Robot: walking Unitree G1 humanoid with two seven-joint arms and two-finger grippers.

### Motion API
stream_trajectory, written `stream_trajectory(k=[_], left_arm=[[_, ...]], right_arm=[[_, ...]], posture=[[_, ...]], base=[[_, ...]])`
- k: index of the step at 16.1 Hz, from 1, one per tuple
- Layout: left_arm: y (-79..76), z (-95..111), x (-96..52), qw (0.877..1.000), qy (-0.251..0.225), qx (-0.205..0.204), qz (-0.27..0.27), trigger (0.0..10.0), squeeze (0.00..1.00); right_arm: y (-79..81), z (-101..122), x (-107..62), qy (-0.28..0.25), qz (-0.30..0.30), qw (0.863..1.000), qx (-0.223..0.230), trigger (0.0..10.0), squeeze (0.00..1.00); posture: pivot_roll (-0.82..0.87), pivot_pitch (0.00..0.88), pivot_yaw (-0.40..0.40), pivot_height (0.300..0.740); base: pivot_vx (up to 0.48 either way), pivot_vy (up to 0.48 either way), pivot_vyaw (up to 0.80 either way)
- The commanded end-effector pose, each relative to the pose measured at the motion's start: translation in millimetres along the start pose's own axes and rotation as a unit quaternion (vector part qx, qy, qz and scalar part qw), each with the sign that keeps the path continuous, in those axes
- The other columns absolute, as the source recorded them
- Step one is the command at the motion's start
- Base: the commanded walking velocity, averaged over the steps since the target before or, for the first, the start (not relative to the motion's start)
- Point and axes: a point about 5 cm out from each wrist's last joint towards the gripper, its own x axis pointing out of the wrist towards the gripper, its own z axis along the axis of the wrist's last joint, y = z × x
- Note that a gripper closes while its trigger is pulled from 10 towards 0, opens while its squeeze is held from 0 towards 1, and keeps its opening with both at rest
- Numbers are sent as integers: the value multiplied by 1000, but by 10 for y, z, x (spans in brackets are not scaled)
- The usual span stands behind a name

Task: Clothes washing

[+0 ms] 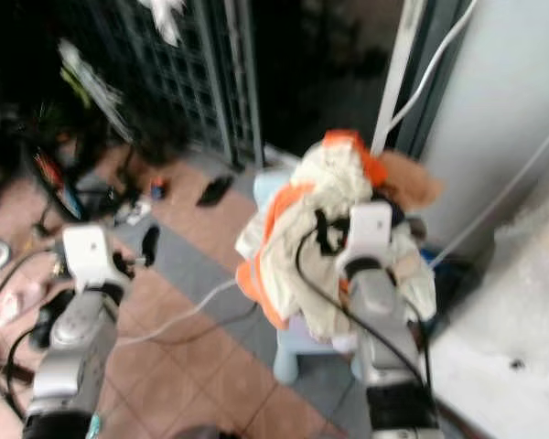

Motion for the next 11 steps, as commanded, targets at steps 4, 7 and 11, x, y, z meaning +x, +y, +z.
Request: stream_trajectory(k=[4, 7, 11], left_arm=[[-65, -3, 14, 1000, 8, 2, -9, 10000, 0], [-126, -42, 47, 999, 21, 31, -22, 10000, 0], [-120, -111, 1, 999, 28, 22, -19, 10000, 0]], right_arm=[[-44, -4, 2, 10, -5, 1000, -3, 10000, 0], [-52, 10, 19, 19, -6, 999, -28, 10000, 0], [26, -57, 5, 25, -10, 999, -41, 10000, 0]], posture=[[-46, 0, 68, 740], [-26, 0, 11, 740], [-25, 0, -7, 740]], base=[[79, 0, 0], [0, 0, 0], [0, 0, 0]])
